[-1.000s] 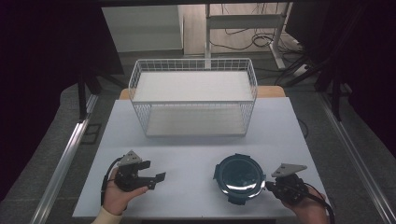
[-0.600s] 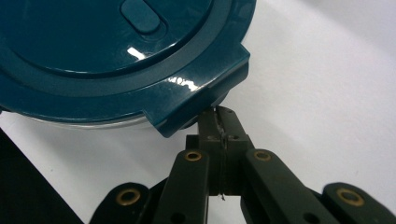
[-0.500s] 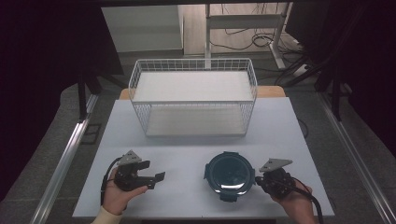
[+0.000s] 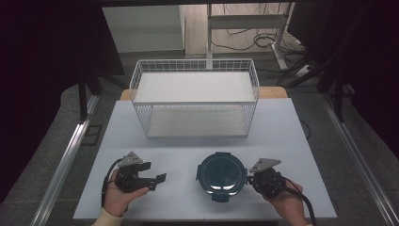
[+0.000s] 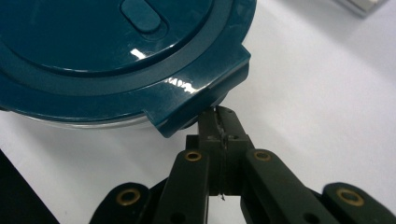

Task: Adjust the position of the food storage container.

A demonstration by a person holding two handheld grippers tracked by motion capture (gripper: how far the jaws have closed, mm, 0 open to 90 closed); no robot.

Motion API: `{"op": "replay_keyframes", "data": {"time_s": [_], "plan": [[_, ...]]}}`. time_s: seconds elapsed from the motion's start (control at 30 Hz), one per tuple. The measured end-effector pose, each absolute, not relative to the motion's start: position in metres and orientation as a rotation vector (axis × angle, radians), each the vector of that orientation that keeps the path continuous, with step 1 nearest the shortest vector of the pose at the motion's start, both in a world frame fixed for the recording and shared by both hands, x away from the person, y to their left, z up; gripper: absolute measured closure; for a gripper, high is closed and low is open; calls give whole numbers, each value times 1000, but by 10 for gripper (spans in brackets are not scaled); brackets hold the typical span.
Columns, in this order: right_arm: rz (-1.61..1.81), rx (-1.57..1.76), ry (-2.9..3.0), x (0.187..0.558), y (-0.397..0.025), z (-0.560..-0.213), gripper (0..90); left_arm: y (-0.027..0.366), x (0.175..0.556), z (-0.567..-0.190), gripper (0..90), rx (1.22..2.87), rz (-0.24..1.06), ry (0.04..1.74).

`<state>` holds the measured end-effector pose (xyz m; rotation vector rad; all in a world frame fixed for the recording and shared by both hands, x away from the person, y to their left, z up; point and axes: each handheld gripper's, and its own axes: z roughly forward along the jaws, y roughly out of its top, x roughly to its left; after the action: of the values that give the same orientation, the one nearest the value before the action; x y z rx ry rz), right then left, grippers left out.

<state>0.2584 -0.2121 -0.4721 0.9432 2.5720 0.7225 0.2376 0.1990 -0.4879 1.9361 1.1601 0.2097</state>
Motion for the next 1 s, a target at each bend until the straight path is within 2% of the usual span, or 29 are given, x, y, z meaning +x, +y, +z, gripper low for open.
{"op": "replay_keyframes", "data": {"time_s": [0.73, 1.0], "plan": [[722, 838, 2631, 275, -160, -480, 898, 200, 238, -488, 199, 1933, 212, 1162], [776, 862, 2621, 276, -161, -484, 898, 202, 238, -487, 199, 1929, 218, 1163]]}}
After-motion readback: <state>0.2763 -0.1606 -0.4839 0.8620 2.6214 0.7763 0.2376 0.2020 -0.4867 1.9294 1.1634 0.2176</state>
